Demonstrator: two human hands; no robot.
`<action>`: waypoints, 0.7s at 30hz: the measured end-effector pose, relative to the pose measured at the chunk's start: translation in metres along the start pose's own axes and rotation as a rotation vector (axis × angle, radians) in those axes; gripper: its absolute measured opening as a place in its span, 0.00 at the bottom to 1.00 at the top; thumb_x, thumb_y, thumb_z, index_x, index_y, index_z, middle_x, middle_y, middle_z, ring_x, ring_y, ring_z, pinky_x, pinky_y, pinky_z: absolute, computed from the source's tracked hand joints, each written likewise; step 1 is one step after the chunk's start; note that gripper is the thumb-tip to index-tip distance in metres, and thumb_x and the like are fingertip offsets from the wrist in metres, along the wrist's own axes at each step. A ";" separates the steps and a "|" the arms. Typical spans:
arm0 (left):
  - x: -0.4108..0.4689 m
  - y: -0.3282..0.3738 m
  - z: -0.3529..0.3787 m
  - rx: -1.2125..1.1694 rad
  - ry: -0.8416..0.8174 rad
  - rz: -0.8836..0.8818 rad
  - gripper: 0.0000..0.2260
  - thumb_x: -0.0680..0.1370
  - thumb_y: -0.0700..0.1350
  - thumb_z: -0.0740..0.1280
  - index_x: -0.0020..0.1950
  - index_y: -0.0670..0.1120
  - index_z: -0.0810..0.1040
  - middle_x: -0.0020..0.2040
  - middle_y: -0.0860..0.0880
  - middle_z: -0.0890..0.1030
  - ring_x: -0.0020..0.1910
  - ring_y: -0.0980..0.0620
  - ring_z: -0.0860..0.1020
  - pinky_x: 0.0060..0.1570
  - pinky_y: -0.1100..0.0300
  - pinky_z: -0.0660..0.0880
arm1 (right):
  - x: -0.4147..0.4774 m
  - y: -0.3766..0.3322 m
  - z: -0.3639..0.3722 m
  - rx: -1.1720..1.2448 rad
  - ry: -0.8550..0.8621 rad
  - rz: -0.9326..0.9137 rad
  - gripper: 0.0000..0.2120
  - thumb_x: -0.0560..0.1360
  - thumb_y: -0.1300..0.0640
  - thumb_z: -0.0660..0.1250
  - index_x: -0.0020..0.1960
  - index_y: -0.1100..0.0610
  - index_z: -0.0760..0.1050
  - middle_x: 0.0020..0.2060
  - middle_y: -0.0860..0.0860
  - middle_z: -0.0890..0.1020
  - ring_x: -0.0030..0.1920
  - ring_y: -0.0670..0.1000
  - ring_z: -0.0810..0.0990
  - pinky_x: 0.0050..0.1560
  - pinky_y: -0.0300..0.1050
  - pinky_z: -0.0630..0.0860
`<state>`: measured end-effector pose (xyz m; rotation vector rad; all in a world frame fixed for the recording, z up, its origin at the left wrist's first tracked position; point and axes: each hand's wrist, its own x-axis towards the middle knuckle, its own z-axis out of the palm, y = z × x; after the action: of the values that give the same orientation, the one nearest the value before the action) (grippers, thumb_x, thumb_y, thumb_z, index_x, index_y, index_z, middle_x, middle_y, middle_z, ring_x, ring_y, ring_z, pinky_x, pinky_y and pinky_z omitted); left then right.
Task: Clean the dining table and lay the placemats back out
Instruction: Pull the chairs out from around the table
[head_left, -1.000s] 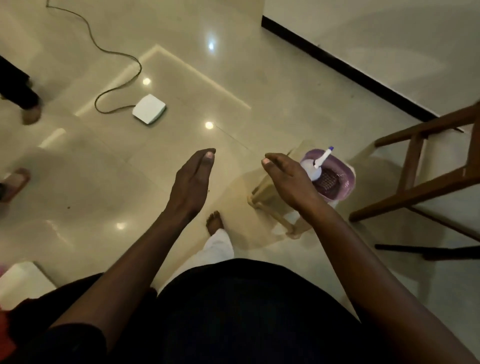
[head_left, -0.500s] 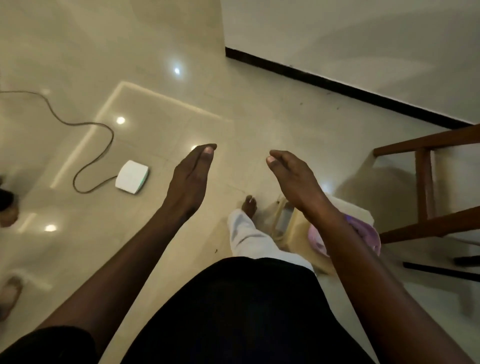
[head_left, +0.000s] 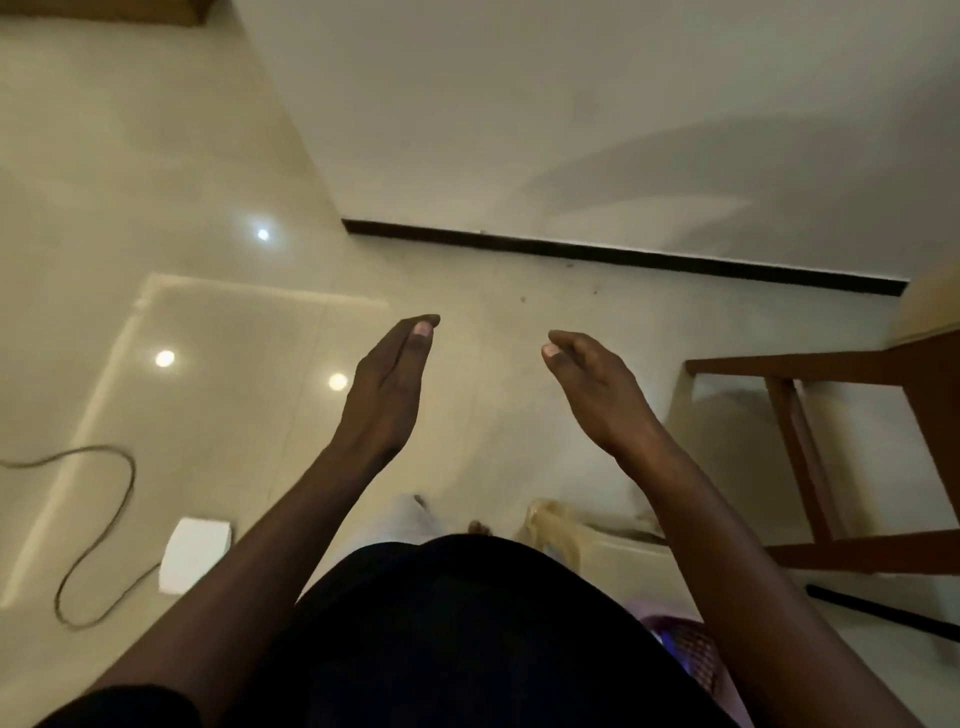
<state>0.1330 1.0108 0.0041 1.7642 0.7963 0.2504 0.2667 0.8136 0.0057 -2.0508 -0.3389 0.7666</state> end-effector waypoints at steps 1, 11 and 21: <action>0.021 0.007 0.006 0.001 -0.026 0.010 0.24 0.82 0.66 0.56 0.69 0.57 0.80 0.67 0.60 0.82 0.69 0.61 0.76 0.74 0.44 0.72 | 0.014 -0.004 -0.009 0.009 0.029 0.007 0.22 0.85 0.42 0.61 0.76 0.49 0.72 0.73 0.44 0.76 0.72 0.43 0.73 0.67 0.39 0.67; 0.262 0.111 0.112 0.019 -0.391 0.164 0.25 0.81 0.68 0.56 0.69 0.58 0.81 0.66 0.62 0.82 0.68 0.60 0.77 0.74 0.43 0.71 | 0.146 -0.028 -0.123 0.163 0.377 0.192 0.23 0.84 0.42 0.63 0.76 0.48 0.72 0.73 0.44 0.76 0.71 0.43 0.73 0.71 0.44 0.68; 0.397 0.226 0.295 0.181 -0.858 0.391 0.24 0.82 0.66 0.56 0.69 0.57 0.81 0.67 0.61 0.81 0.69 0.60 0.77 0.73 0.44 0.72 | 0.196 -0.002 -0.241 0.349 0.850 0.352 0.24 0.84 0.40 0.62 0.78 0.46 0.69 0.74 0.44 0.73 0.72 0.43 0.71 0.65 0.43 0.73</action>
<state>0.6763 1.0007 0.0197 1.9400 -0.1495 -0.3276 0.5716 0.7551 0.0291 -1.9154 0.6041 0.0790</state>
